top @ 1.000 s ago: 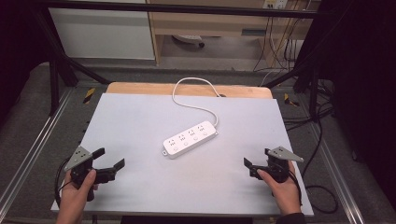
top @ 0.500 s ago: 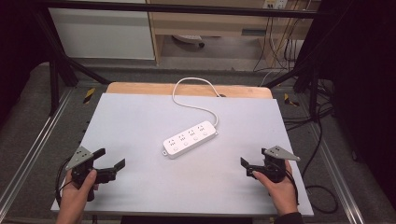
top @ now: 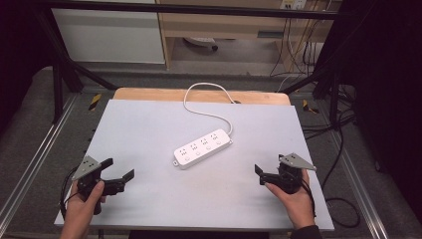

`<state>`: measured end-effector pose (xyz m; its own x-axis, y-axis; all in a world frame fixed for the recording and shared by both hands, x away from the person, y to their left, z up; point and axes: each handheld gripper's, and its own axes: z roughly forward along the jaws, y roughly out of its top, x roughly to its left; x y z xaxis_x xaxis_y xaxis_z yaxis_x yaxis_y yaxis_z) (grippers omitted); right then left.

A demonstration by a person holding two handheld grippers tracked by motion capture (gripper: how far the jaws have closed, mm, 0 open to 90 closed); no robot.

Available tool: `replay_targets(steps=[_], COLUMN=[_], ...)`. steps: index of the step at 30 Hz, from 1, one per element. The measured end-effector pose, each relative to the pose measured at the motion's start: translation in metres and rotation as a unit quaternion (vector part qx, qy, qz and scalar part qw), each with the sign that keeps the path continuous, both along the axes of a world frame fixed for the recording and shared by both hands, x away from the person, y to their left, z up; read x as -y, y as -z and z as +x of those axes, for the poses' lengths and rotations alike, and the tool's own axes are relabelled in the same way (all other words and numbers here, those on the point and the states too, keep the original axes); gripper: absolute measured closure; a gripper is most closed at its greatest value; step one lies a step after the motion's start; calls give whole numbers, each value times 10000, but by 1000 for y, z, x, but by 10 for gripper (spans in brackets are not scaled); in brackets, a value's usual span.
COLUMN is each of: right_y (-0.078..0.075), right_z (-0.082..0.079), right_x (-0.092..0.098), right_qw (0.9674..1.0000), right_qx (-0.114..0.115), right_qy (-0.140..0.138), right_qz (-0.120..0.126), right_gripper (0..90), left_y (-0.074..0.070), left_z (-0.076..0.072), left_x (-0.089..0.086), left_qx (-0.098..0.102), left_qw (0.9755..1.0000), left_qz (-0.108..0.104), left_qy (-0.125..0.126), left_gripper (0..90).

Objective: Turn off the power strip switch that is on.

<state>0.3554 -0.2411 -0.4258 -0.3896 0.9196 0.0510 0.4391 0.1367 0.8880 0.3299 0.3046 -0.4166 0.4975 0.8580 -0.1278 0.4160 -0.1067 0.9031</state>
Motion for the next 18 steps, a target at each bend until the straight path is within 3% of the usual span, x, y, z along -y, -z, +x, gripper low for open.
replay_targets(steps=[3, 9, 18], right_y=[1, 0, -4], right_z=[3, 4, 13], right_x=[1, 0, -14], right_qw=[10000, 9996, 9992], right_qx=[-28, -31, -20], right_qy=[28, -253, -397], right_qz=[-61, 119, 14], right_gripper=[33, 42, 63], left_y=[0, 0, 2], left_z=[0, 0, 0], left_x=[0, 2, 1], left_qx=[-7, -27, -102], left_qw=[10000, 10000, 9999], left_qz=[12, 11, -52], left_qy=[29, 30, 37], left_gripper=[50, 51, 51])
